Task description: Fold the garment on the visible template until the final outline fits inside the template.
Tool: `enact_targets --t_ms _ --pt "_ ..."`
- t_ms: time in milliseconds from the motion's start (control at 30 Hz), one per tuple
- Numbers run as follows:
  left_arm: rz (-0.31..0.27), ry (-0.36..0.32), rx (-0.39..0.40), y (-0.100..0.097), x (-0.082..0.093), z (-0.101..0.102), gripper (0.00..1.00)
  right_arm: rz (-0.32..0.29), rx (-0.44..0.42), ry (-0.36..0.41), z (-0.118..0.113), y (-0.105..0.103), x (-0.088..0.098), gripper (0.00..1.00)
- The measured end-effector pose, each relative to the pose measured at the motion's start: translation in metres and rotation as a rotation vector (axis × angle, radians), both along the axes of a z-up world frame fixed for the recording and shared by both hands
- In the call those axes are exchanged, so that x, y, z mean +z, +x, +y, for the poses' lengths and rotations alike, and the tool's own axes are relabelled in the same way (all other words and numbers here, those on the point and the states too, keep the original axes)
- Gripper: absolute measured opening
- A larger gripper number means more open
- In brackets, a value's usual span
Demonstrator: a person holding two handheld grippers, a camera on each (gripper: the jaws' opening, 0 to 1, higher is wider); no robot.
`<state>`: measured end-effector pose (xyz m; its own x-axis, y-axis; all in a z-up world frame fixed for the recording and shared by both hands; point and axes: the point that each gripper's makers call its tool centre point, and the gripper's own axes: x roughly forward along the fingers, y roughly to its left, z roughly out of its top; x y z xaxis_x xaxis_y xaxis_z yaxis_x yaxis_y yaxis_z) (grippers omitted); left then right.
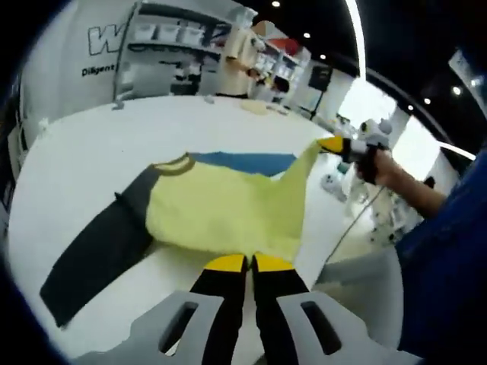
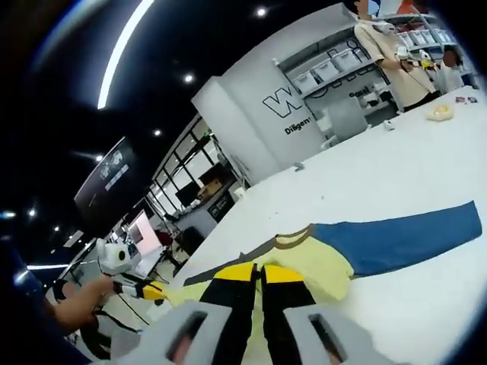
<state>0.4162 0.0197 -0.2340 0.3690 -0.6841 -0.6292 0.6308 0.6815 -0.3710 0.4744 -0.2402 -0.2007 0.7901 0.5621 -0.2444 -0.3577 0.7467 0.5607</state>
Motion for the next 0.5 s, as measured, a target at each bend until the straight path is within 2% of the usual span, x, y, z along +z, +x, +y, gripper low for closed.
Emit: enact_targets --t_ms 33,100,133,167,300,500 --pt "0.001 0.01 0.006 0.004 -0.004 0.003 0.01 0.008 -0.006 -0.015 -0.004 0.003 -0.005 0.0" --pt "0.049 0.036 0.048 0.01 -0.019 0.011 0.01 0.019 -0.013 -0.046 -0.006 0.003 -0.011 0.0" --pt "0.055 0.045 0.052 0.012 -0.023 0.013 0.01 0.022 -0.014 -0.058 -0.007 0.004 -0.014 0.0" --pt "0.089 0.075 0.074 0.022 -0.041 0.021 0.01 0.035 -0.017 -0.091 -0.01 0.007 -0.023 0.0" --pt "0.109 0.099 0.106 0.038 -0.071 0.028 0.01 0.071 -0.025 -0.117 -0.013 0.01 -0.04 0.0" --pt "0.136 0.134 0.152 0.045 -0.103 0.026 0.01 0.103 -0.03 -0.164 -0.015 0.018 -0.064 0.0"
